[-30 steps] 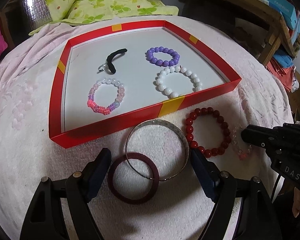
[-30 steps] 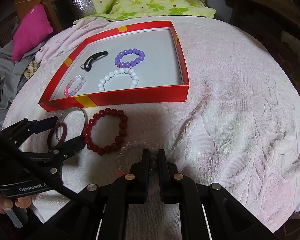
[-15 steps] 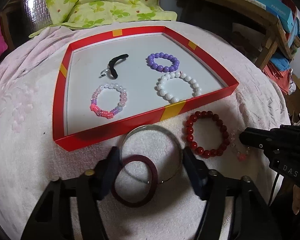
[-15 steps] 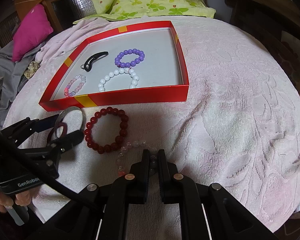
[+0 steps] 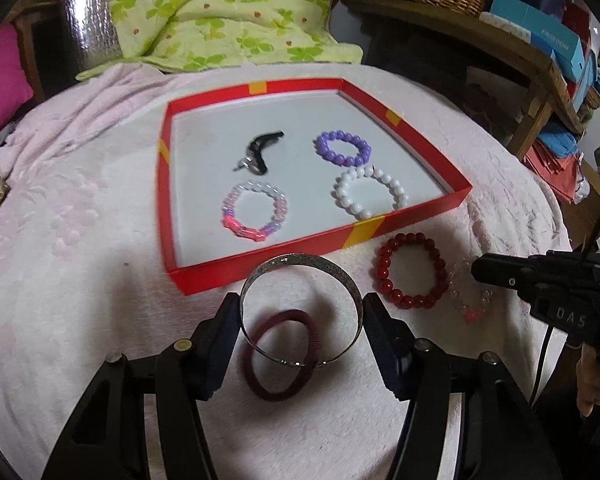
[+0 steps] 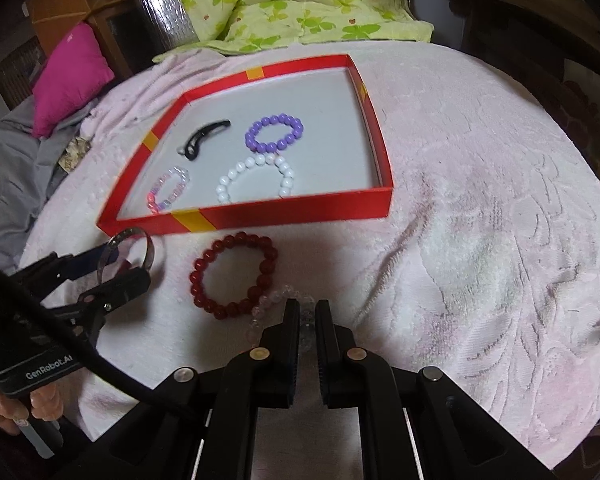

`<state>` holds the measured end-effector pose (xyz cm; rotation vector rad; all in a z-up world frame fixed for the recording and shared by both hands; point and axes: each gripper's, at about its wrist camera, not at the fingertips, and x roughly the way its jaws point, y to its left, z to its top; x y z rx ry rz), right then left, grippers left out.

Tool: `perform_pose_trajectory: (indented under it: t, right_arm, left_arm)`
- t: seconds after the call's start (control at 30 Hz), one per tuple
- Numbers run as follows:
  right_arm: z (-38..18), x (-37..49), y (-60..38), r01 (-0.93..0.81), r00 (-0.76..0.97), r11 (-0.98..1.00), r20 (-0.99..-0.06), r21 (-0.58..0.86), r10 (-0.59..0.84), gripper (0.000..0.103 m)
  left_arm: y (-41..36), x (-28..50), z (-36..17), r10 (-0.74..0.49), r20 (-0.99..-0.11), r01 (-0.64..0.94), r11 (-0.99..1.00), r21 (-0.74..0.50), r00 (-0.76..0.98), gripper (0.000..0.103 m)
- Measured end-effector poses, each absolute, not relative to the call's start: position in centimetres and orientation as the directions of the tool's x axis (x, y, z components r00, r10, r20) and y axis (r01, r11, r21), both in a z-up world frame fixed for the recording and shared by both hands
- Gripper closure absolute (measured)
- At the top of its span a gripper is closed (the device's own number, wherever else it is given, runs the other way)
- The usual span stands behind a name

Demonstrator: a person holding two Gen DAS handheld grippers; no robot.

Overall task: Organize jewelry
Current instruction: 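Lift the silver bangle with the left tool while the right tool grasps and lifts the pink bracelet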

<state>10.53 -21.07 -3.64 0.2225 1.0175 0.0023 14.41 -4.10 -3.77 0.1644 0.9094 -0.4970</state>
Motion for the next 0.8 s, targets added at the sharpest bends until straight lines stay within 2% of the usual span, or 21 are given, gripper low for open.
perform_pose_trajectory:
  t: [0.5,0.6,0.8]
  right_arm:
    - [-2.5,10.5,-23.0,0.110,0.596,0.845,-0.715,0.523,0.365,0.094]
    - [-2.1,10.6,-22.3,0.117,0.591,0.901,-0.758,0.418,0.275,0.094]
    - [-2.6,10.5,-23.3,0.145,0.575,0.904,-0.778,0.403,0.255,0.094]
  left_arm:
    - [-0.4,13.8,-2.4,-0.252,-0.763,0.402,0.916,0.011,0.595,0.040]
    - [0.0,13.8,-2.4,-0.244,-0.764,0.395,0.919,0.015,0.597,0.040]
    - [0.2,13.7,-2.4,-0.239,-0.764,0.392,0.920,0.021,0.600,0.040]
